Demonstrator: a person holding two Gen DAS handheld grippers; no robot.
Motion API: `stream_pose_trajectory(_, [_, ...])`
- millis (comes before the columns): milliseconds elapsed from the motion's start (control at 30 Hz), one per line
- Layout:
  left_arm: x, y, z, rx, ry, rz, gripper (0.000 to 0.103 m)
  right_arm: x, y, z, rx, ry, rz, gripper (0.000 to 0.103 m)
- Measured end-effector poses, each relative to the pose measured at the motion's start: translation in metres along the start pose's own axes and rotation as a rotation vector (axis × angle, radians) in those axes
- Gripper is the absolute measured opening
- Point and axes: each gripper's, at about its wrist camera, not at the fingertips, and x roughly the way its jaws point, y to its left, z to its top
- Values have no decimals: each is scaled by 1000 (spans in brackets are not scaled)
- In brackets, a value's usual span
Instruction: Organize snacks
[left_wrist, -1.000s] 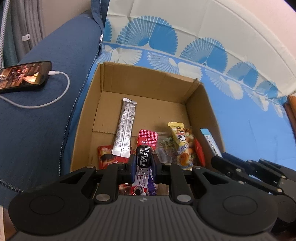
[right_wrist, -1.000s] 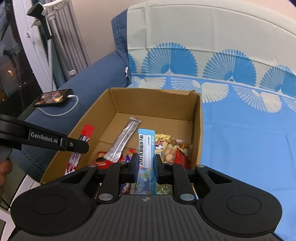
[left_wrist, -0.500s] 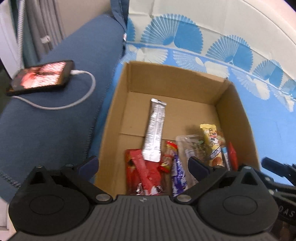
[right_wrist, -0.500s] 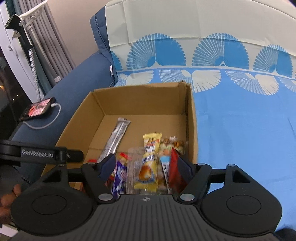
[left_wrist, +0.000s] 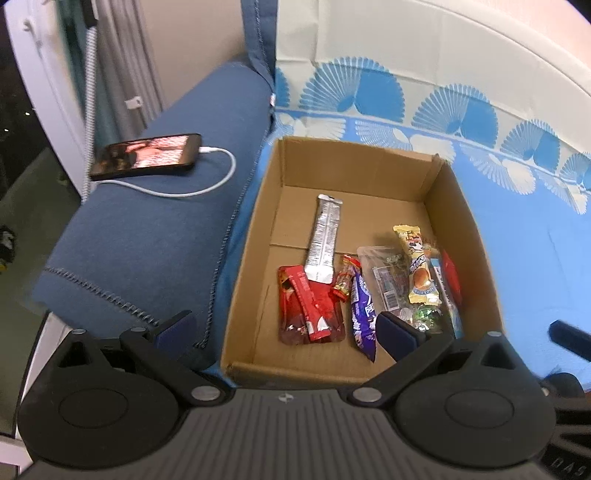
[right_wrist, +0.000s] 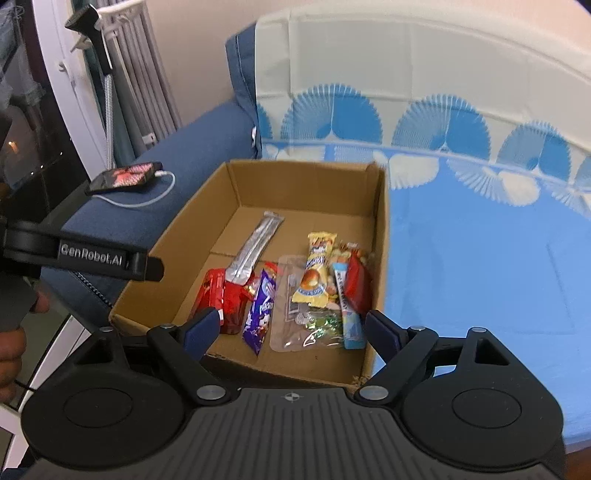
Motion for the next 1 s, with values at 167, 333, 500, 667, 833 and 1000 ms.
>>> stream_pose_trajectory(167, [-27, 2, -14, -3, -37, 54, 103, -22, 6, -6, -30, -32, -14, 90])
stream_pose_trajectory(333, [-48, 13, -25, -66, -71, -6, 103, -43, 17, -16, -90, -73, -11, 93])
stream_pose_trajectory(500, [-66, 18, -36, -79, -107, 5, 103, -61, 23, -19, -108, -117, -10, 95])
stream_pose_trajectory(667, [-78, 18, -41, -87, -103, 68, 103, -75, 26, -23, -106, -152, -11, 95])
stream_pose_trajectory(833, [-84, 16, -45, -66, -104, 139, 103, -85, 28, -26, -112, -179, -11, 96])
stream_pose_trajectory(1000, [-96, 13, -51, -41, -112, 117, 103, -91, 32, -30, -121, -195, -20, 97])
